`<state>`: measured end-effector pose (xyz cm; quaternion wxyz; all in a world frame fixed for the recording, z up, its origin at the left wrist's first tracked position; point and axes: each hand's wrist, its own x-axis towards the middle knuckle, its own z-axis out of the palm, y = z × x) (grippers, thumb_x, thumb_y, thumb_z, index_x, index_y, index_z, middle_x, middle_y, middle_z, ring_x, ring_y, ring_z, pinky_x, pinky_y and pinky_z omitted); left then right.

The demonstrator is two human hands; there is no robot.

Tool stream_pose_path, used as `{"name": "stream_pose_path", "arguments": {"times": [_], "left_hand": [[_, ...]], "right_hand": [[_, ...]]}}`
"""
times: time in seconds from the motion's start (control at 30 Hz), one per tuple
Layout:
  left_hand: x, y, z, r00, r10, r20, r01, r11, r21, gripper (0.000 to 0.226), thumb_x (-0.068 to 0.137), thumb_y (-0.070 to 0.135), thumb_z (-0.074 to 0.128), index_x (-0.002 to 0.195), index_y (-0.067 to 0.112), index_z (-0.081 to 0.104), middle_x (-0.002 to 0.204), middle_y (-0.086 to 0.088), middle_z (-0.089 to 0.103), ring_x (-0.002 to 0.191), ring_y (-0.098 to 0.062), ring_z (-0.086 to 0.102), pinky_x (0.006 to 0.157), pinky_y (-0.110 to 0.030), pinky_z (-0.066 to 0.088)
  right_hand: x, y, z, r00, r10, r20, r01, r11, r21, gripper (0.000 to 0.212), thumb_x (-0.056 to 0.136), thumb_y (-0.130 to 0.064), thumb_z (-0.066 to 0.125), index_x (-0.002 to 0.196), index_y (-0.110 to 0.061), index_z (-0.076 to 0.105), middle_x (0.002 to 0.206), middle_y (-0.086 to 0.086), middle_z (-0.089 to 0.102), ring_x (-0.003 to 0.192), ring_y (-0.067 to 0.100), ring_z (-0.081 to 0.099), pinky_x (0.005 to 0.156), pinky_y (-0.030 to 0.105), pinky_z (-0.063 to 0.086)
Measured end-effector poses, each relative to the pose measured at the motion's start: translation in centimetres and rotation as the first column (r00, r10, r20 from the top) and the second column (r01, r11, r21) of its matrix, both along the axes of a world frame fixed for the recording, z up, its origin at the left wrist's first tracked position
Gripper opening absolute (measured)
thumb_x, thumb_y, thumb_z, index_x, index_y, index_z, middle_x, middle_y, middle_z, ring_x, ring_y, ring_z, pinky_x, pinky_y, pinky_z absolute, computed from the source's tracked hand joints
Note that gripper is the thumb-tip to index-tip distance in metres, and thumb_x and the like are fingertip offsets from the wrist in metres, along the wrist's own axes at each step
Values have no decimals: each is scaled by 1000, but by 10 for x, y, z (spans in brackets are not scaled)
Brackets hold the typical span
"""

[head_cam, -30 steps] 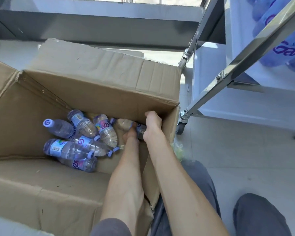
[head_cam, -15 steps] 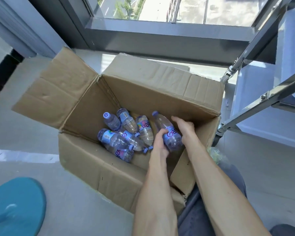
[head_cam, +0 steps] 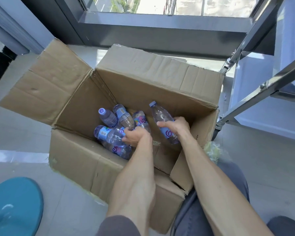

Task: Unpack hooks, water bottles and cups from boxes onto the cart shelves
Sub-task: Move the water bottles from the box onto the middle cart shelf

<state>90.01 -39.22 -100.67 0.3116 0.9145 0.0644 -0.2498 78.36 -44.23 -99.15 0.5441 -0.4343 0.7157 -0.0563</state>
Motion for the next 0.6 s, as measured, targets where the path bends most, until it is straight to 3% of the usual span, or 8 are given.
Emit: {"name": "stream_pose_path", "arguments": {"times": [0.1,0.17,0.23,0.3,0.4,0.47,0.53,0.6], "left_hand": [[49,9,-19,947,-258,189,187,926,328,36,89,17,61,125,21,59,143,-17,35,129,-34,35,106,-45,30],[64,14,-30,872,-471,137,342,784,519,37,99,17,45,135,16,54,155,-18,21,139,-34,26,110,-45,28],[60,17,-37,805,-593,6,460,631,625,49,106,16,30,151,-1,27,162,-18,6,148,-34,12,113,-46,27],[54,19,-42,747,-661,-66,526,528,667,55,107,14,26,151,-10,4,162,-22,0,148,-36,10,113,-44,30],[59,14,-37,643,-742,-190,602,336,724,51,107,17,22,148,-13,17,155,-28,17,139,-39,28,108,-40,36],[65,8,-34,589,-768,-250,607,217,764,48,106,23,25,146,-2,35,147,-25,30,132,-36,36,104,-37,36],[64,7,-34,511,-795,-327,601,58,797,47,105,28,29,145,8,42,143,-22,35,130,-35,37,103,-38,33],[63,9,-41,454,-810,-372,568,-58,821,50,106,30,27,150,7,34,150,-24,29,139,-40,27,113,-44,25]], "right_hand": [[3,4,3,1000,-5,28,6,999,-47,67,45,-60,86,96,-20,72,87,-1,73,78,18,71,79,35,59],[6,6,3,1000,-8,24,10,998,-66,64,47,-61,86,96,-22,72,90,-1,73,84,20,70,81,36,58],[7,7,2,1000,-10,20,12,997,-77,61,48,-61,85,94,-23,72,91,-1,73,85,20,70,82,35,58],[6,8,1,999,-16,31,19,996,-85,59,49,-60,85,93,-23,72,90,-1,74,84,20,70,81,35,58],[1,7,-2,999,-33,42,37,995,-98,56,50,-58,87,90,-22,71,90,-1,73,83,19,69,80,33,58],[0,6,-4,999,-36,38,40,994,-104,55,50,-57,88,89,-23,68,90,-1,72,85,19,69,80,33,57],[1,6,-6,998,-38,48,43,993,-108,56,50,-57,88,89,-23,69,90,-1,72,85,20,69,80,33,57],[2,6,-7,997,-35,65,42,993,-113,58,49,-59,88,91,-22,71,89,-1,73,83,19,69,78,32,58]]}}
